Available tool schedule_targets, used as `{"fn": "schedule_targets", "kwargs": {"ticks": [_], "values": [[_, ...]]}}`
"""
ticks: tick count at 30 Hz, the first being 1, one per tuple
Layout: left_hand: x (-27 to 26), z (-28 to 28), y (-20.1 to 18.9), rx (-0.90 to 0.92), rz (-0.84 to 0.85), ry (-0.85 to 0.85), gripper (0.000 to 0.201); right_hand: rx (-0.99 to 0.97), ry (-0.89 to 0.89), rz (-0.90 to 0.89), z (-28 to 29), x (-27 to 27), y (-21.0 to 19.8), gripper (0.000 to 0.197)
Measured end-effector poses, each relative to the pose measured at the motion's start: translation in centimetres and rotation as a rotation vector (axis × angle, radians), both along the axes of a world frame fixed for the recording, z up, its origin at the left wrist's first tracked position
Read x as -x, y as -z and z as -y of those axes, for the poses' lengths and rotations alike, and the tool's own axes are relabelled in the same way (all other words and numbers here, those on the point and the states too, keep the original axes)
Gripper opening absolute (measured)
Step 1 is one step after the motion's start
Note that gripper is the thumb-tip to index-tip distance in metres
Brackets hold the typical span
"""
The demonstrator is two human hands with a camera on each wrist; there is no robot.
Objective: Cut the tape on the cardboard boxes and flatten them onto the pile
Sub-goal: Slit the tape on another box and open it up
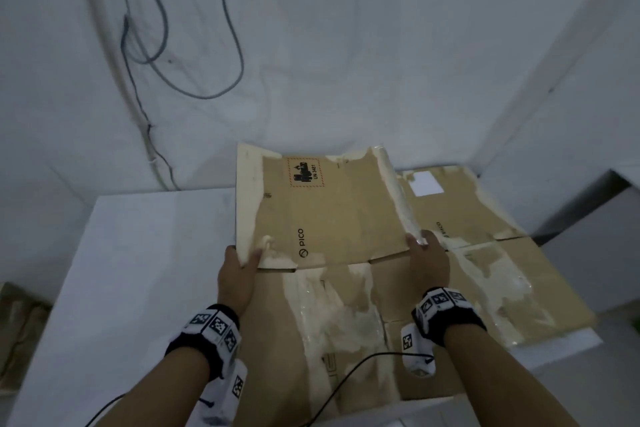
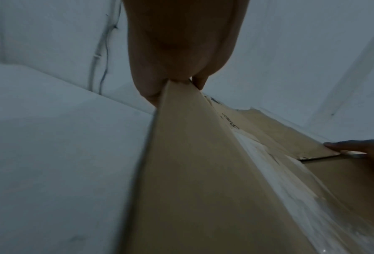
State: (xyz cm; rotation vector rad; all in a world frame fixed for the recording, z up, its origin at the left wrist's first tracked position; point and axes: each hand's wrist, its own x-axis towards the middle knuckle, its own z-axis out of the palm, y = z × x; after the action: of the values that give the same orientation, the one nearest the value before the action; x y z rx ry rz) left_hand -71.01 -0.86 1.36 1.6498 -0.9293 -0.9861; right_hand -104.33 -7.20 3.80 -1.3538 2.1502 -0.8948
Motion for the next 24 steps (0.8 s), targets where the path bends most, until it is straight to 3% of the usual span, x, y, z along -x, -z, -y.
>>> {"fn": "schedule_targets", "kwargs": {"ticks": [6,12,19,24], "values": [[13.4,5.8,-0.7,0.027,-0.078,0.021,0.022,-0.006,0.021,-0.070,6.1,13.8,-1.9,0.044],[25.4,9.7,0.3,-0.014,-0.106,-0.002,0.028,-0.113,-0.013,-0.087,10.9,25.8,-1.9,0.044],[35.2,13.9,1.3,-0.047,-0.123,-0.010,0.030,-0.165,0.009,-0.079,15.4,35.7,-0.2,0.040],[38.8,15.9,3.4,-0.113,-0.068,0.043,0.036,-0.242,0.021,-0.156,17.1,39.8,2.5,0.048]]}}
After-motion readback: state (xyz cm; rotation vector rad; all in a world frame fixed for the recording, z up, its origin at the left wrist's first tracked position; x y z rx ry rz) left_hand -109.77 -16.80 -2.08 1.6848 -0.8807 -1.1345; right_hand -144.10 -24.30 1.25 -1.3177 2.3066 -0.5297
